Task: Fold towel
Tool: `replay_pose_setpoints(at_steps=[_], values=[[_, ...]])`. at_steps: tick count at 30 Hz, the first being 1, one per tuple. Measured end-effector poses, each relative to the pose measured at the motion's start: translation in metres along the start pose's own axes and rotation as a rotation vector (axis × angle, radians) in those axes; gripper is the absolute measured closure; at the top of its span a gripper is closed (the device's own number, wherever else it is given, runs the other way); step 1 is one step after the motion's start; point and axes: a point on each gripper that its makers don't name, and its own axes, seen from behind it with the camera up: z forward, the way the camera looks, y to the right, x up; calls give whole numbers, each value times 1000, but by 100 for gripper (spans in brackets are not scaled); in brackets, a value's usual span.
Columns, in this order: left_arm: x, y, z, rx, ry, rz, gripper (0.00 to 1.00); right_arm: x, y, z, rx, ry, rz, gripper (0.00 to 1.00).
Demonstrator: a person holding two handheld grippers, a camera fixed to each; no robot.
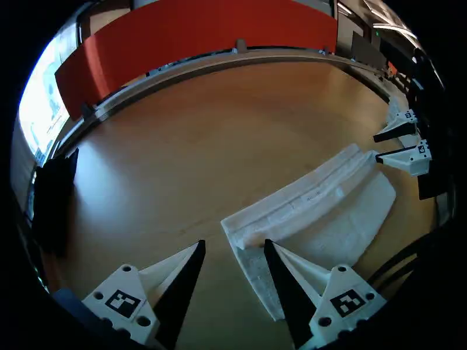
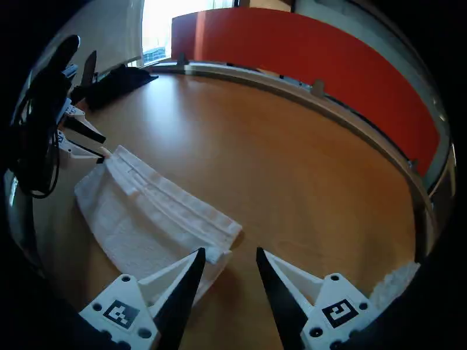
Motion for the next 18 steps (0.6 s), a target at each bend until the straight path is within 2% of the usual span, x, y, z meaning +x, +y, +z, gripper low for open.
replay_pose_setpoints(at_steps=[2, 6, 10, 12, 18], values=[[1, -2, 1, 5, 2, -5, 22, 2, 2, 1, -7, 4, 2, 33], [4, -6, 2, 13, 4, -20, 16, 5, 6, 2, -20, 11, 5, 23], [6, -11, 2, 21, 9, -33, 13, 7, 7, 0, -23, 17, 0, 19], [7, -13, 1, 24, 13, -39, 8, 8, 9, -1, -26, 20, -3, 14], [8, -18, -1, 32, 15, -54, 8, 7, 11, -5, -34, 23, -1, 13]])
